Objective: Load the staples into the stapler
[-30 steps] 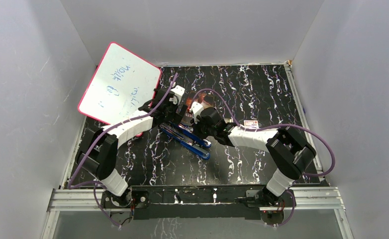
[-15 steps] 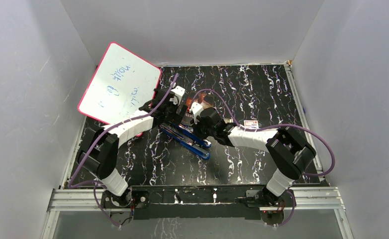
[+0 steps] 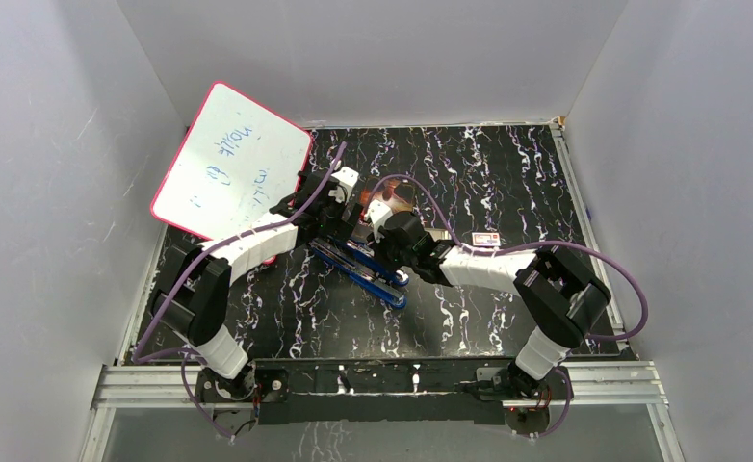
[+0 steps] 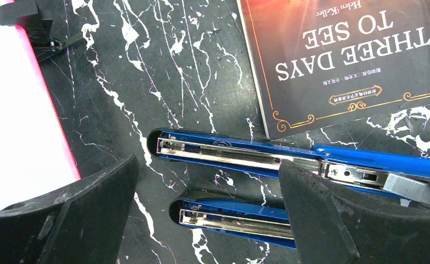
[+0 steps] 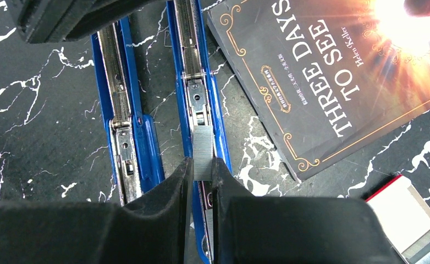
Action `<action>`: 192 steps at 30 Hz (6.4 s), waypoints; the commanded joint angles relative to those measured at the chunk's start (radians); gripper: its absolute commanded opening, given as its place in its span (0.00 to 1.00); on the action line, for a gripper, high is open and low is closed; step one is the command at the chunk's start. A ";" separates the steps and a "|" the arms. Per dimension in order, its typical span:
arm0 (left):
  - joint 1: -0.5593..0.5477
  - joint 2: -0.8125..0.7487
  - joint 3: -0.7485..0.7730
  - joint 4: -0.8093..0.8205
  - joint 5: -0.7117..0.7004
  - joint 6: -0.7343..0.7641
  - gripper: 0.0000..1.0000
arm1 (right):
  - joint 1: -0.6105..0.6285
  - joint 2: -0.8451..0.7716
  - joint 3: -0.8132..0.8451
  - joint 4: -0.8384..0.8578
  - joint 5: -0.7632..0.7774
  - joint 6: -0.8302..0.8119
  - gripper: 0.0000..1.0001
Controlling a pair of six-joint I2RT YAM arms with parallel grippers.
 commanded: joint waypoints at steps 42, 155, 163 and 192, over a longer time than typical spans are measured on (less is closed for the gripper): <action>-0.002 0.004 0.002 0.005 0.003 0.012 0.98 | 0.004 -0.017 0.020 -0.084 -0.050 -0.020 0.00; -0.002 0.005 0.000 0.006 0.000 0.018 0.98 | 0.001 -0.023 0.030 -0.094 -0.051 -0.023 0.00; -0.002 0.005 0.000 0.006 0.000 0.018 0.98 | 0.001 -0.063 0.007 -0.050 -0.064 -0.019 0.00; -0.002 0.006 0.000 0.007 0.001 0.019 0.98 | 0.001 -0.046 0.011 -0.049 -0.043 -0.012 0.00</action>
